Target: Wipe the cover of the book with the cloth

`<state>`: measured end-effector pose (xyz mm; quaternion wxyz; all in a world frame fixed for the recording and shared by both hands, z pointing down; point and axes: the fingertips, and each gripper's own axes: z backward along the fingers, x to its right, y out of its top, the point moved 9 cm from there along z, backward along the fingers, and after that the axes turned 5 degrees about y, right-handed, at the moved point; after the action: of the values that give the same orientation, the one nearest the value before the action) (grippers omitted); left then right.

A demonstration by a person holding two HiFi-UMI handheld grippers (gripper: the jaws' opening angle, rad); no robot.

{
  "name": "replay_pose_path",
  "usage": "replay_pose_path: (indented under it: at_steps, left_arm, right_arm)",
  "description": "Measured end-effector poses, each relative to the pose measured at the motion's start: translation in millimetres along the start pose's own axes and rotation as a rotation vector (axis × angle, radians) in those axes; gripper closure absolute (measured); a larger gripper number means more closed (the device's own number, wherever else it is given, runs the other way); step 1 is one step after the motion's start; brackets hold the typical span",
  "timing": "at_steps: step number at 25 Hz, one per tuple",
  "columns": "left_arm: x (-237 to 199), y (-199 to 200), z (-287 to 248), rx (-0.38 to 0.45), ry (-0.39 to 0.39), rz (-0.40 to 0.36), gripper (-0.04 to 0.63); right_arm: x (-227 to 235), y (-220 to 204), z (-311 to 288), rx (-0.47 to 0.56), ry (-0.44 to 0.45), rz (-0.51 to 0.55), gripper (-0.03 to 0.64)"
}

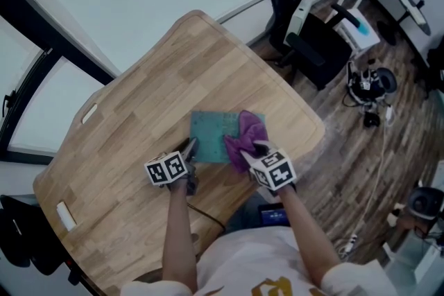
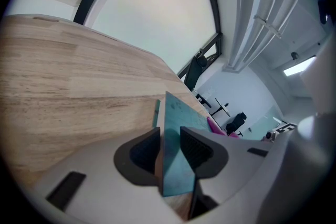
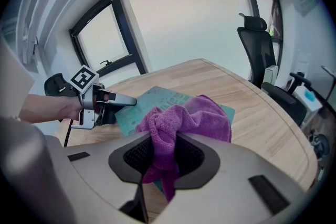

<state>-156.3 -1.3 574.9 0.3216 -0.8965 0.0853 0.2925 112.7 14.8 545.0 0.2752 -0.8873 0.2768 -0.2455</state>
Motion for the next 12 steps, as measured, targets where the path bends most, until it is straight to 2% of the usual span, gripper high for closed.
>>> replay_pose_path:
  at_steps: [12]
  left_arm:
    - [0.8,-2.0,0.1,-0.003,0.001,0.001,0.474]
  right_arm:
    - [8.4,6.5,-5.4,0.009,-0.024,0.025,0.520]
